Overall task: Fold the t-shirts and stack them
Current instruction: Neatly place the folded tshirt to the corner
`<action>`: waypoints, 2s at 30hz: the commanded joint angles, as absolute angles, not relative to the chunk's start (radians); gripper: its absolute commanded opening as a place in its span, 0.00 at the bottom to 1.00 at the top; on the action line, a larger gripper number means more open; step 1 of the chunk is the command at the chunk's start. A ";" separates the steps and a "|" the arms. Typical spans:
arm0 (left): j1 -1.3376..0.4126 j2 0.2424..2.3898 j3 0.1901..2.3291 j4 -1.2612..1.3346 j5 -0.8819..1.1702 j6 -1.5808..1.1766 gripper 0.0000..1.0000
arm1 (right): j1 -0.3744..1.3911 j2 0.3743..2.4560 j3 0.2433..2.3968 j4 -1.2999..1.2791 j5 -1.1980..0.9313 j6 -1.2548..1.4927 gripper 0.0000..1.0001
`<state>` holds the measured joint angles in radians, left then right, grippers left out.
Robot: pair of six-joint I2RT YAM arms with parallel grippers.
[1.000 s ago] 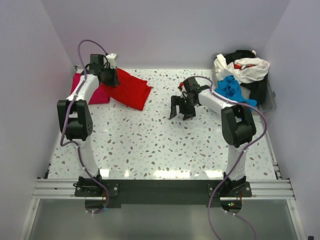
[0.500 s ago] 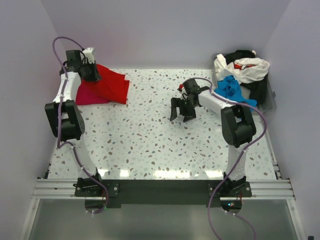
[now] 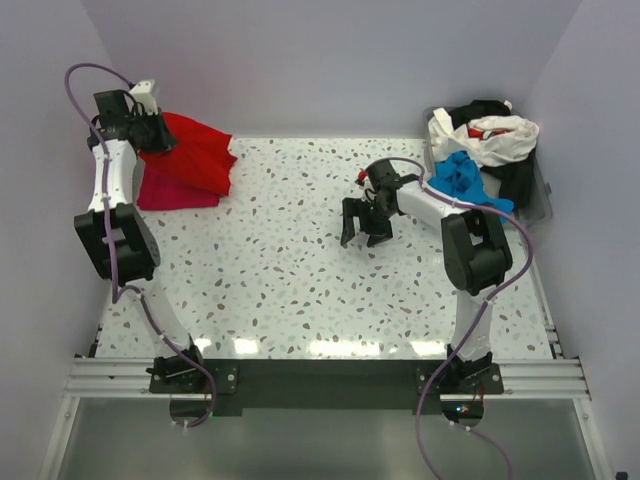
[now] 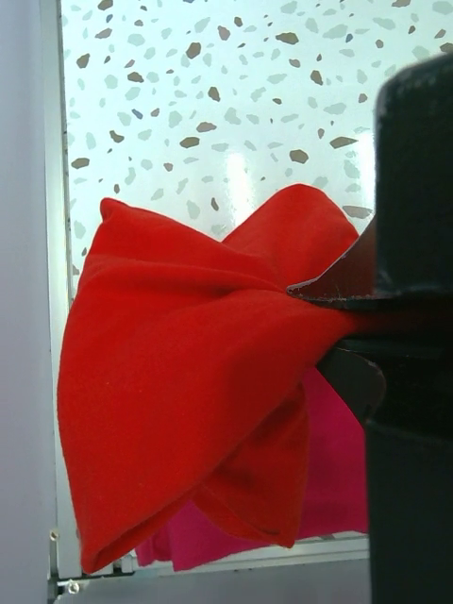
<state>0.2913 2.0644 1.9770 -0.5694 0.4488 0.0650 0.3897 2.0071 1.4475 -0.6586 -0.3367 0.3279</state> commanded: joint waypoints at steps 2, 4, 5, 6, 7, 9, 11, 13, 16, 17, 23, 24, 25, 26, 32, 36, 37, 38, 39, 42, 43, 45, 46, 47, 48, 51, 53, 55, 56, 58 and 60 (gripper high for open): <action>0.334 2.052 1.999 -0.557 0.492 0.081 0.00 | 0.388 1.970 1.450 -0.666 -0.368 0.310 0.85; 0.351 2.057 1.999 -0.551 0.503 0.081 0.00 | 0.387 1.971 1.448 -0.666 -0.370 0.310 0.85; 0.354 2.066 1.997 -0.548 0.506 0.081 0.00 | 0.387 1.971 1.450 -0.666 -0.373 0.308 0.85; 0.359 2.072 1.997 -0.545 0.512 0.080 0.00 | 0.387 1.973 1.450 -0.666 -0.373 0.310 0.85; 0.364 2.085 1.997 -0.543 0.514 0.080 0.00 | 0.388 1.976 1.450 -0.669 -0.374 0.308 0.85; 0.367 2.097 1.994 -0.541 0.515 0.081 0.00 | 0.388 1.977 1.454 -0.672 -0.374 0.307 0.85; 0.368 2.111 1.985 -0.532 0.511 0.080 0.00 | 0.388 1.977 1.454 -0.675 -0.374 0.305 0.85; 0.371 2.126 1.980 -0.528 0.492 0.081 0.00 | 0.388 1.976 1.454 -0.676 -0.376 0.305 0.85; 0.373 2.131 1.983 -0.514 0.430 0.077 0.02 | 0.388 1.971 1.457 -0.686 -0.376 0.302 0.85; 0.373 2.132 1.986 -0.511 0.404 0.072 0.25 | 0.388 1.967 1.457 -0.686 -0.376 0.304 0.85; 0.373 2.056 1.941 -0.443 0.022 0.006 1.00 | 0.390 1.930 1.459 -0.693 -0.359 0.302 0.86; 0.371 2.042 1.919 -0.439 -0.056 0.006 1.00 | 0.388 1.925 1.463 -0.698 -0.357 0.304 0.86; 0.371 2.013 1.905 -0.424 -0.087 -0.027 1.00 | 0.390 1.921 1.465 -0.701 -0.357 0.307 0.86; 0.373 1.999 1.892 -0.420 -0.107 -0.035 1.00 | 0.388 1.916 1.466 -0.700 -0.353 0.308 0.86; 0.342 1.864 1.710 -0.408 -0.160 -0.072 1.00 | 0.388 1.882 1.473 -0.698 -0.324 0.293 0.86; 0.246 1.731 1.540 -0.327 -0.164 -0.058 1.00 | 0.390 1.859 1.477 -0.687 -0.295 0.273 0.87; 0.227 1.695 1.522 -0.327 -0.176 -0.058 1.00 | 0.388 1.849 1.477 -0.683 -0.287 0.272 0.87; 0.210 1.683 1.505 -0.331 -0.167 -0.063 1.00 | 0.388 1.845 1.479 -0.680 -0.279 0.268 0.87; 0.177 1.672 1.497 -0.337 -0.157 -0.081 1.00 | 0.388 1.838 1.477 -0.677 -0.264 0.264 0.87; 0.097 1.623 1.456 -0.350 -0.117 -0.115 1.00 | 0.388 1.812 1.476 -0.660 -0.238 0.255 0.87; 0.072 1.597 1.442 -0.350 -0.115 -0.120 1.00 | 0.388 1.804 1.473 -0.652 -0.224 0.252 0.88; 0.010 1.568 1.399 -0.356 -0.124 -0.133 1.00 | 0.388 1.783 1.465 -0.640 -0.213 0.253 0.88; -0.039 1.539 1.382 -0.360 -0.127 -0.141 1.00 | 0.388 1.775 1.459 -0.628 -0.210 0.253 0.88; -0.069 1.525 1.349 -0.364 -0.133 -0.150 1.00 | 0.387 1.758 1.445 -0.620 -0.200 0.256 0.88; -0.124 1.510 1.329 -0.365 -0.138 -0.173 1.00 | 0.388 1.747 1.434 -0.609 -0.195 0.261 0.88; -0.228 1.448 1.246 -0.368 -0.140 -0.237 1.00 | 0.388 1.706 1.395 -0.568 -0.181 0.281 0.88; -0.279 1.410 1.191 -0.368 -0.137 -0.271 1.00 | 0.388 1.683 1.372 -0.535 -0.173 0.298 0.88; -0.353 1.379 1.160 -0.364 -0.138 -0.322 1.00 | 0.388 1.655 1.344 -0.512 -0.170 0.305 0.88; -0.379 1.371 1.134 -0.361 -0.146 -0.337 1.00 | 0.388 1.648 1.330 -0.506 -0.169 0.307 0.88; -0.446 1.359 1.117 -0.357 -0.158 -0.382 1.00 | 0.388 1.629 1.318 -0.492 -0.166 0.313 0.88; -0.494 1.361 1.111 -0.370 -0.181 -0.416 1.00 | 0.390 1.620 1.304 -0.486 -0.161 0.318 0.88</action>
